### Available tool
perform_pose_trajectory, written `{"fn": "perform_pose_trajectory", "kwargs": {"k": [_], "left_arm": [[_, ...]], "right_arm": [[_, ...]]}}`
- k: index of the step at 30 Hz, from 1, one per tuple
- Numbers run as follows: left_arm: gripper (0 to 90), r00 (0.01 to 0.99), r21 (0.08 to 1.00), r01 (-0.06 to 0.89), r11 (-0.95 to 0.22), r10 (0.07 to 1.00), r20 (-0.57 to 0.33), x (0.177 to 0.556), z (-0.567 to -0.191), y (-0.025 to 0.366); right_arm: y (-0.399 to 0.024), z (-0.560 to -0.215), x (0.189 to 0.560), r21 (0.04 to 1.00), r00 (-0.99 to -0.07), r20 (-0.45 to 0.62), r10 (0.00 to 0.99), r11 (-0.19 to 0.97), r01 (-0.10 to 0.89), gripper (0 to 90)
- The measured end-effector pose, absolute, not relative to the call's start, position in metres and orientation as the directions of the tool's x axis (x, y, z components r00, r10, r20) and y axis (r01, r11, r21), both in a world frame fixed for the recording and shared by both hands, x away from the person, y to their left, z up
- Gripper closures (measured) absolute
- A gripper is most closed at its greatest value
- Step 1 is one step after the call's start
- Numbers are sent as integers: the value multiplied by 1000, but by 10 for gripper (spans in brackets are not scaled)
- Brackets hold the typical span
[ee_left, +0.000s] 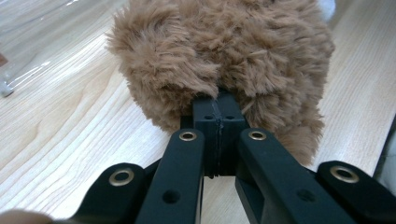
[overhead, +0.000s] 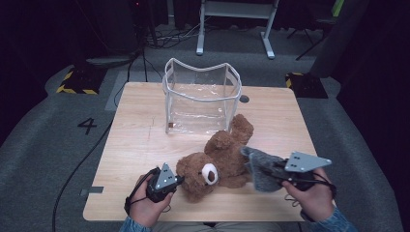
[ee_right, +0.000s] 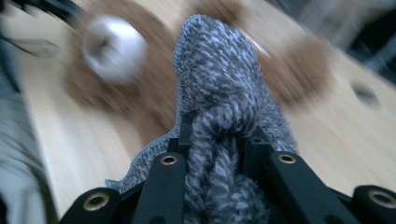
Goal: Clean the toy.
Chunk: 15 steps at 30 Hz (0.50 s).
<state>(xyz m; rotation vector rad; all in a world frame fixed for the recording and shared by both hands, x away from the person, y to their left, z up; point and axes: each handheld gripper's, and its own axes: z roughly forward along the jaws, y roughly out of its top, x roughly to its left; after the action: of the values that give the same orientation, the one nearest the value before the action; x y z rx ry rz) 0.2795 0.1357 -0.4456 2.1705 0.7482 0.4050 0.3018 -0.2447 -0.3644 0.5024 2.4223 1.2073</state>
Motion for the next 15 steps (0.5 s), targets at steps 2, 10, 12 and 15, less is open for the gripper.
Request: {"fn": "perform_pose_trajectory", "kwargs": {"k": [2, 10, 12, 15], "left_arm": [[896, 779, 769, 373, -519, 625, 44, 279, -446, 134], [896, 783, 765, 371, -526, 620, 47, 278, -446, 132], [897, 777, 757, 385, -528, 628, 44, 277, -447, 133], [899, 762, 754, 408, -515, 647, 29, 278, -448, 137]], "right_arm": [[-220, -360, 304, 820, -889, -205, 409, 568, 73, 760], [-117, -369, 311, 824, -959, -214, 184, 562, -76, 753], [-103, -379, 318, 801, -960, -225, 167, 592, -84, 752], [-104, -391, 331, 784, -947, -248, 204, 616, -73, 752]]}}
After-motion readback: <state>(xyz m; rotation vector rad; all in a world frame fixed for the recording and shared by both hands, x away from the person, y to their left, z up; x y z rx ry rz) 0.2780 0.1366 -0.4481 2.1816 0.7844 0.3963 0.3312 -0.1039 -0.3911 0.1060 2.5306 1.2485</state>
